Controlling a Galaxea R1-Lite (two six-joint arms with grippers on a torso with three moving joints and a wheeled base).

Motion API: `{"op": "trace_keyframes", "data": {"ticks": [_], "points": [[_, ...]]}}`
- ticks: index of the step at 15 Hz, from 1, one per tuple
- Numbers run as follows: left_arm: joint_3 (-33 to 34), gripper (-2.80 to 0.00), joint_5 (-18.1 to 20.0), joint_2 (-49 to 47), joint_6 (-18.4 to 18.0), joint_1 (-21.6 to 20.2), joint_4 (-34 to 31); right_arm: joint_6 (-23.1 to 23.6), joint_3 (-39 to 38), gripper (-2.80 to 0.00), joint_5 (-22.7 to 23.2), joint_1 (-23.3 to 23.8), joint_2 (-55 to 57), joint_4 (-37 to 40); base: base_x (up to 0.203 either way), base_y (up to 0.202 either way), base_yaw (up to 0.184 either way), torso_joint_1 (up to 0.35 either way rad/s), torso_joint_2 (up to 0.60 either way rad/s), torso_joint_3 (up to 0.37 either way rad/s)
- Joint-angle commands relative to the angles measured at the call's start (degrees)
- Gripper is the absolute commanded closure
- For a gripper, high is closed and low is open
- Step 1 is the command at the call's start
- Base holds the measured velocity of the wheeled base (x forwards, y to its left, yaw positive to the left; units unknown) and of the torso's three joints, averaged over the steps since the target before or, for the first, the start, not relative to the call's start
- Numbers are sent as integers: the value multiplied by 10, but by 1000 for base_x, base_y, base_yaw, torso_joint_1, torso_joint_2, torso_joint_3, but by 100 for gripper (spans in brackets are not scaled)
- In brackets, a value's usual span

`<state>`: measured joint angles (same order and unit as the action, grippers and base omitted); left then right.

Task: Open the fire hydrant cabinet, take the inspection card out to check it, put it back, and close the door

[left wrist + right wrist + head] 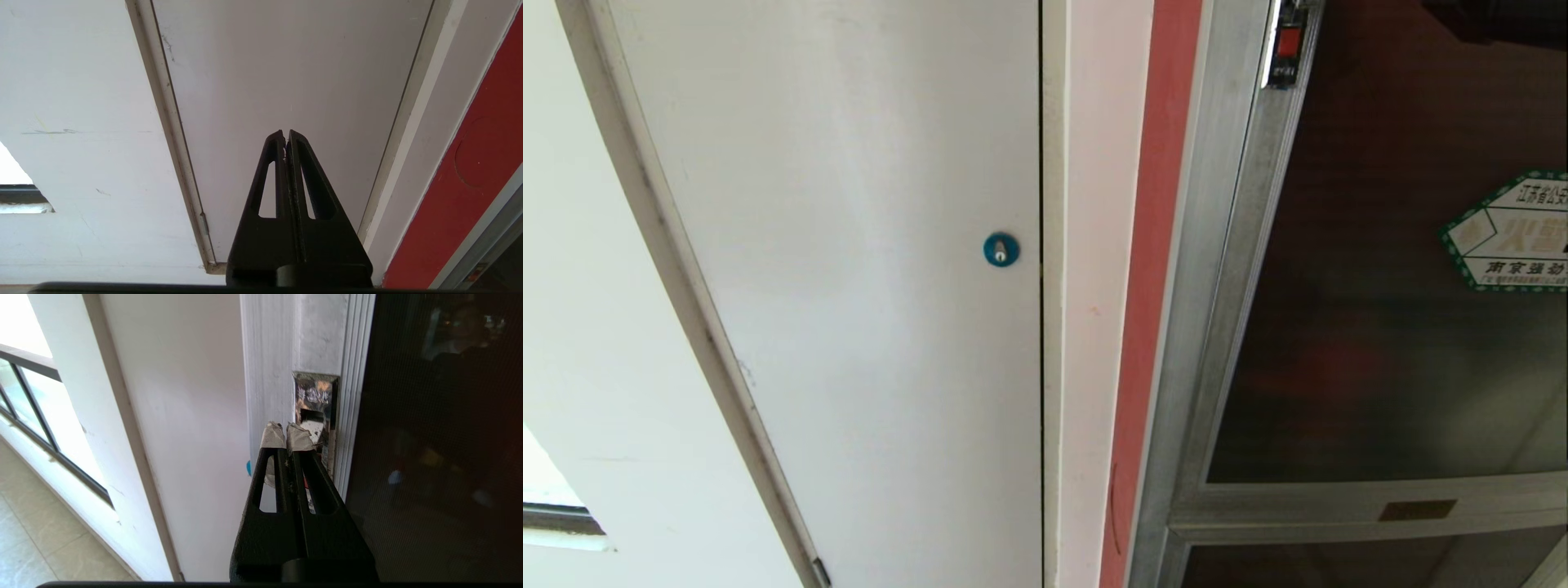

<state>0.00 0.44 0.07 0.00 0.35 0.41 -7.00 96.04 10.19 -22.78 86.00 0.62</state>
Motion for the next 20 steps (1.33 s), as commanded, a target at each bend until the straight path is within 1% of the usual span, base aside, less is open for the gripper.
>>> {"op": "trace_keyframes", "data": {"ticks": [1, 5, 17, 20], "points": [[0, 0, 0, -1, 0, 0, 0, 0, -5, 0, 1, 7, 9, -1, 0, 0, 0, 0, 0, 0], [0, 0, 0, -1, 0, 0, 0, 1, -4, 0, 2, 16, 25, -25, 0, 0, 0, 0, 0, 0], [0, 0, 0, -1, 0, 0, 0, 2, -38, 0, 2, 16, 22, -25, 0, 0, 0, 0, 0, 0], [0, 0, 0, -1, 0, 0, 0, 11, -38, 0, 2, 16, 24, -26, 0, 0, 0, 0, 0, 0]]}}
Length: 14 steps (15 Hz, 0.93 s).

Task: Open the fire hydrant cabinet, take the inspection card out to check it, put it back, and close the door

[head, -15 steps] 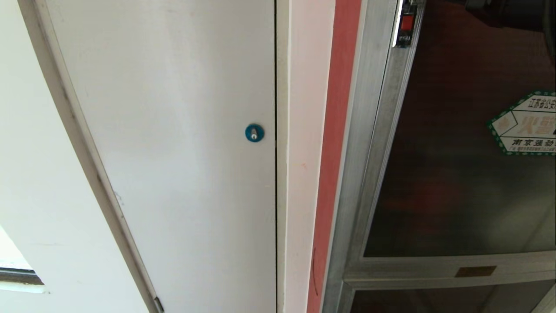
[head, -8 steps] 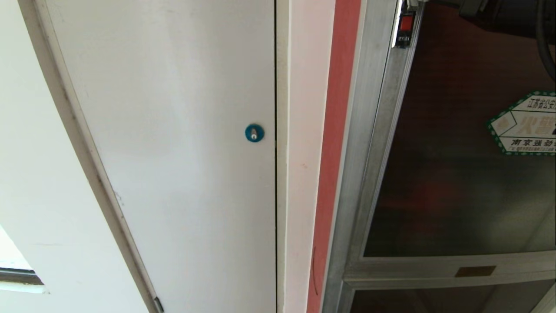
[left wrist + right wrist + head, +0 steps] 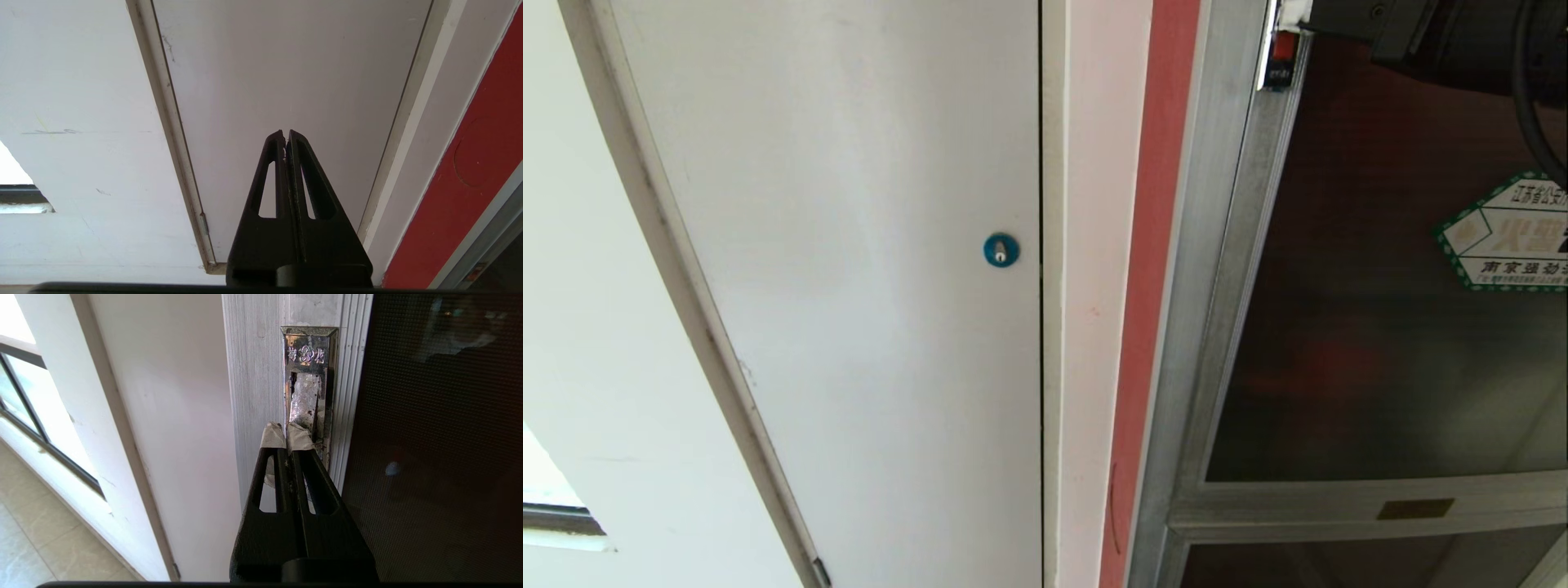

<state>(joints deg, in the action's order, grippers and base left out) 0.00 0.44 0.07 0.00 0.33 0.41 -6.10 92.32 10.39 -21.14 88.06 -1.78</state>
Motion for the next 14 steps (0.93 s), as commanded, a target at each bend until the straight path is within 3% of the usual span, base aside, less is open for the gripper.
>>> {"op": "trace_keyframes", "data": {"ticks": [1, 14], "points": [[0, 0, 0, -1, 0, 0, 0, 3, 0, 0, -1, 0, 4, -2, 0, 0, 0, 0, 0, 0], [0, 0, 0, -1, 0, 0, 0, 4, 14, 0, -1, 12, 22, -2, 0, 0, 0, 0, 0, 0]]}}
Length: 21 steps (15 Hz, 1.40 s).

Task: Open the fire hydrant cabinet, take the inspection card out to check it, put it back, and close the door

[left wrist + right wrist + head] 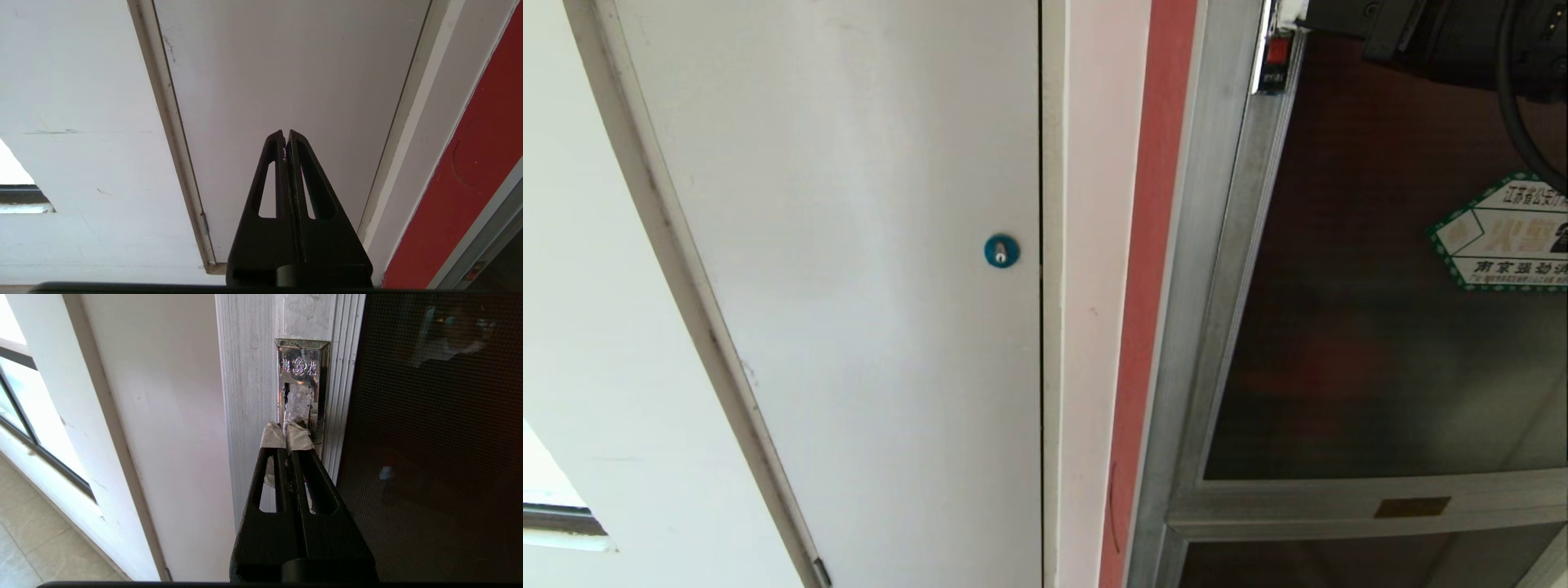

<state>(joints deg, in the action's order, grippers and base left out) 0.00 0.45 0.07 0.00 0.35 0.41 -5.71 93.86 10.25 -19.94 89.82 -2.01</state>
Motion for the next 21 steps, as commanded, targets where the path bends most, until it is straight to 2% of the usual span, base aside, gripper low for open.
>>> {"op": "trace_keyframes", "data": {"ticks": [1, 13, 21], "points": [[0, 0, 0, -1, 0, 0, 0, 0, -3, 0, 0, 0, 4, 1, 0, 0, 0, 0, 0, 0], [0, 0, 0, -1, 0, 0, 0, -1, -14, 0, 0, 0, 0, 0, 0, 0, 0, 0, 0, 0], [0, 0, 0, -1, 0, 0, 0, -1, -14, 0, 5, -5, -58, 3, 0, 0, 0, 0, 0, 0]]}}
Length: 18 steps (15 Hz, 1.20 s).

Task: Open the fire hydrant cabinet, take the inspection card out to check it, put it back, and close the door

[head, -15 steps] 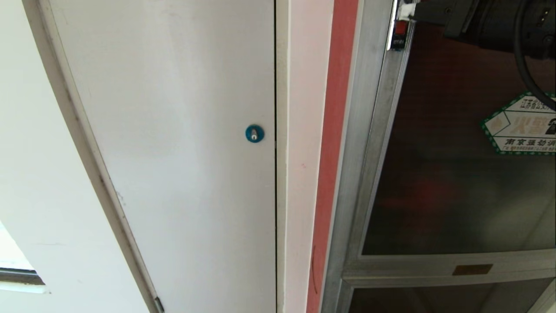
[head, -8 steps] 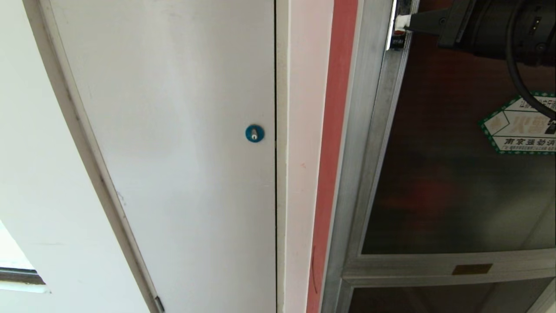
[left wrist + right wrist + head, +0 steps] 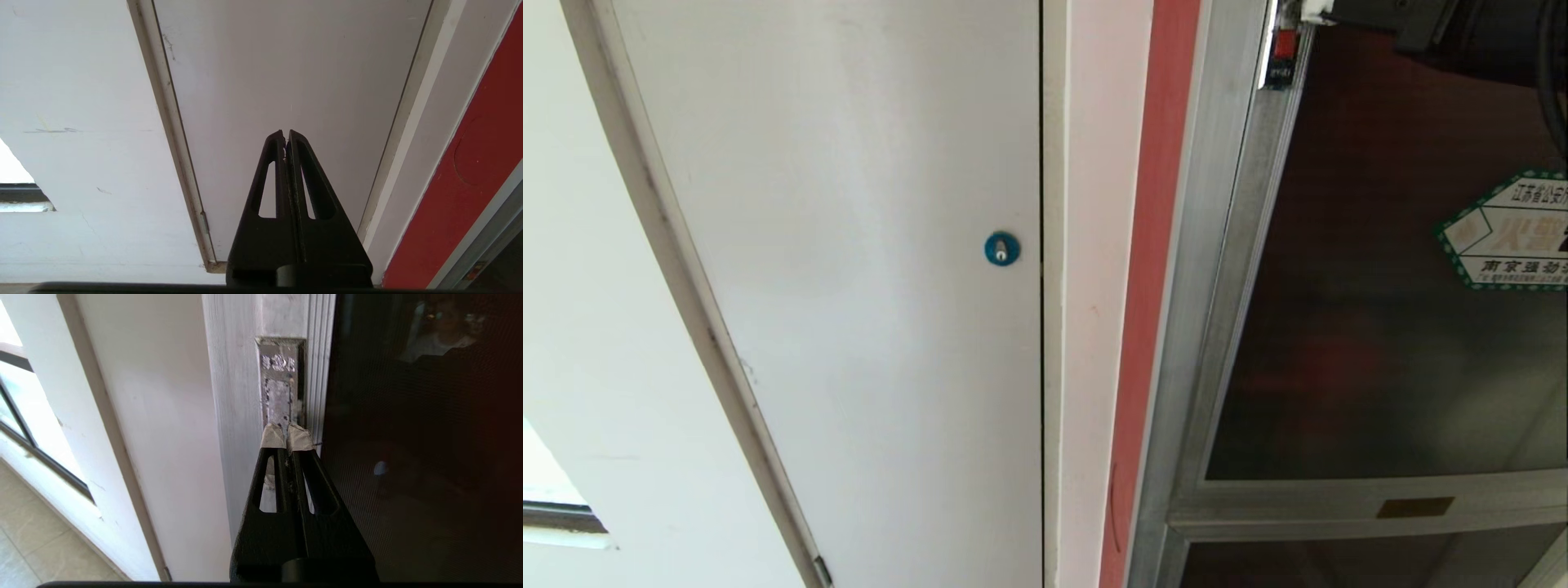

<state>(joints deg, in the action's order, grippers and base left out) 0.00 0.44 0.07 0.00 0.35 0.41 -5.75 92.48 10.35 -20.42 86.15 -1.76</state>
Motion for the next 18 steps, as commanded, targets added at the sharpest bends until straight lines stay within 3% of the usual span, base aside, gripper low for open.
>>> {"op": "trace_keyframes", "data": {"ticks": [1, 6, 11, 14, 18], "points": [[0, 0, 0, -1, 0, 0, 0, -1, -1, 0, 5, -1, -29, 2, 0, 0, 0, 0, 0, 0], [0, 0, 0, -1, 0, 0, 0, -2, -7, 0, 7, -1, -75, 37, 0, 0, 0, 0, 0, 0], [0, 0, 0, -1, 0, 0, 0, -4, -61, 0, 5, 0, -148, 45, 0, 0, 0, 0, 0, 0], [0, 0, 0, -1, 0, 0, 0, -10, -149, 0, -4, 10, -218, 44, 0, 0, 0, 0, 0, 0], [0, 0, 0, -1, 0, 0, 0, -62, -265, 0, -7, 81, -357, 42, 0, 0, 0, 0, 0, 0]]}}
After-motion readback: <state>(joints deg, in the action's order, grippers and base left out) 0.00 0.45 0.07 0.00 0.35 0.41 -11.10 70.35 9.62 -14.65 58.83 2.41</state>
